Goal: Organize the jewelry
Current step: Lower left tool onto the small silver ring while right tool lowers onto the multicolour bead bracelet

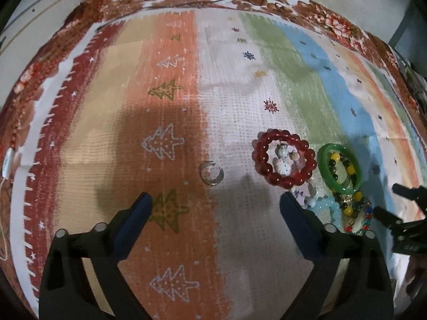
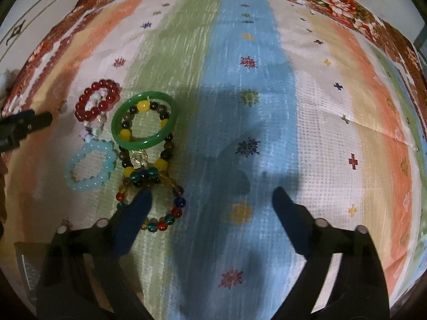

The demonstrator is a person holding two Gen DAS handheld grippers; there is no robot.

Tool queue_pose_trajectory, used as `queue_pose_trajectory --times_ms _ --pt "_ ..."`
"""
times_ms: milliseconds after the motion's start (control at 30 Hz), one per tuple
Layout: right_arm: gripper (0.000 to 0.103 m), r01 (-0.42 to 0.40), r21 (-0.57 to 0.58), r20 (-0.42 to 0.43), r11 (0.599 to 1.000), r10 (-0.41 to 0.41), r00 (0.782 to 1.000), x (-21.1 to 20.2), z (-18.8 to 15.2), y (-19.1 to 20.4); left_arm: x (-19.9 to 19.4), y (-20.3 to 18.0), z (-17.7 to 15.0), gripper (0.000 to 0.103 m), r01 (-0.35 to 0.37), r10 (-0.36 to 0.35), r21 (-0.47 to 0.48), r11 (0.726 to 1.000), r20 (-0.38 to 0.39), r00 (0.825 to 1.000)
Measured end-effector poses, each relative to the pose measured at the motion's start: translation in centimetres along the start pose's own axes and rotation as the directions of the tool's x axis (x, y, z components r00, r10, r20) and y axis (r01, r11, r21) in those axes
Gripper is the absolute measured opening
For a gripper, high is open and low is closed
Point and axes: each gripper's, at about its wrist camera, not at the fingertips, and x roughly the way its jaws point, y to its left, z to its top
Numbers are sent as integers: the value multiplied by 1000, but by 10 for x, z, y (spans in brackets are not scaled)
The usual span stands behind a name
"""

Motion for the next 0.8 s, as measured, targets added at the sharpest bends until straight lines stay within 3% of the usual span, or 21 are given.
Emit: queue_pose_trajectory --times_ms 200,367,500,800 --pt "78 5 -30 -29 1000 -5 1000 13 3 4 17 1 10 71 13 -13 -3 1000 -53 998" --pt "77 20 -54 -28 998 -21 999 19 7 7 31 2 17 60 -4 5 7 1000 -84 996" --pt "65 34 -62 -19 998 -35 999 19 11 6 33 5 20 37 -26 27 17 1000 -87 996" --pt "43 54 -96 -20 994 -57 998 17 8 13 37 -6 20 21 -88 102 135 987 -104 989"
